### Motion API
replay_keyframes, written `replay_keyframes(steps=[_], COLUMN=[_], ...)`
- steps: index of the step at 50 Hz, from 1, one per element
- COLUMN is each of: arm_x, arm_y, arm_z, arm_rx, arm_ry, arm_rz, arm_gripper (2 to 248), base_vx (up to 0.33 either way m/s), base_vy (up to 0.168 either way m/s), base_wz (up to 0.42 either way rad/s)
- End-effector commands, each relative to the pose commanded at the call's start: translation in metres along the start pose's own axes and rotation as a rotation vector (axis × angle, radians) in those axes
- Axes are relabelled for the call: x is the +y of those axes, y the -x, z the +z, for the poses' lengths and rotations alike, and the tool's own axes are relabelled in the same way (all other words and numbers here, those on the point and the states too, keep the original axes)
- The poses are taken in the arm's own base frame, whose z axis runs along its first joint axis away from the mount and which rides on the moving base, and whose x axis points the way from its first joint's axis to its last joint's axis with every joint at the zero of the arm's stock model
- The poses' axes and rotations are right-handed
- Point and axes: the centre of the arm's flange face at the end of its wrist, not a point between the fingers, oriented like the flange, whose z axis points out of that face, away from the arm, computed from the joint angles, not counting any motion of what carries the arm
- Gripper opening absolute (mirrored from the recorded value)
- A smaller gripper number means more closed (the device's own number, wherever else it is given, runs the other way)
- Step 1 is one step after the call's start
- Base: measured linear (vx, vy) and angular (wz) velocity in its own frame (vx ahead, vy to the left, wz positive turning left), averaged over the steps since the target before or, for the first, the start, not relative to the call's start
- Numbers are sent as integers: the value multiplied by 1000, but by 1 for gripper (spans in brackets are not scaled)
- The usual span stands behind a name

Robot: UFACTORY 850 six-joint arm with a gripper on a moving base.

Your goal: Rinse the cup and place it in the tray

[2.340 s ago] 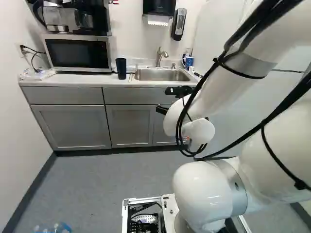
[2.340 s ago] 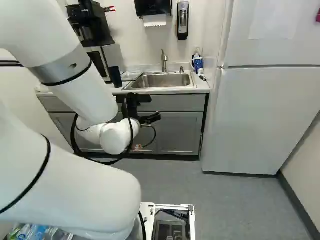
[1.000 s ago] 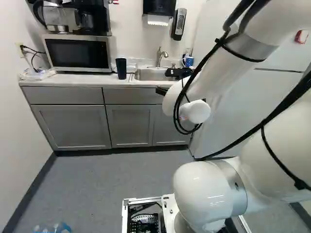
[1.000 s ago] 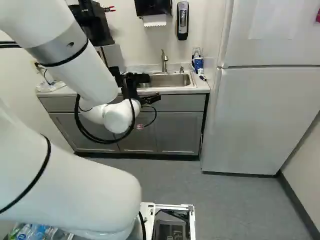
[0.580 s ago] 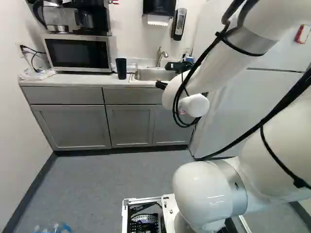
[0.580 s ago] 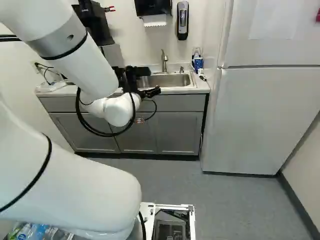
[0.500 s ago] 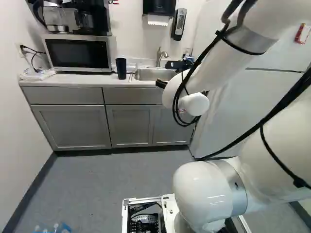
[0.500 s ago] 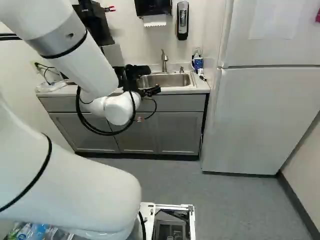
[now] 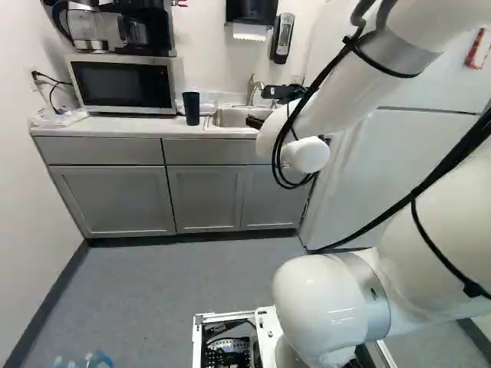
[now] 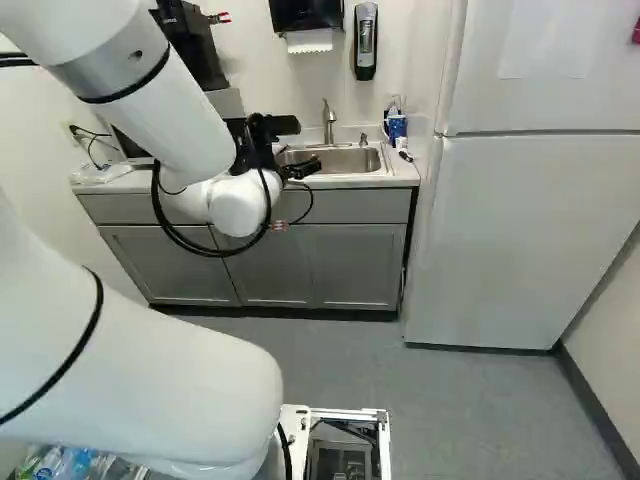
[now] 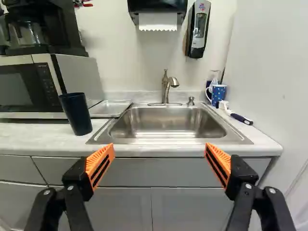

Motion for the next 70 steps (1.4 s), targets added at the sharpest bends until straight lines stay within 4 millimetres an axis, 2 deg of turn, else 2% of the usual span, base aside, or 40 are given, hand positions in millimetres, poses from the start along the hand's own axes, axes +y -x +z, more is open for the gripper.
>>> replay_keyframes(steps=[70], arm_x=[0], arm_y=[-65], arm_z=[36], arm_rx=[19], arm_ry=[0], arm_rz=[0], arm_gripper=[247], base_vx=[0], base_vy=[0], base_wz=[0])
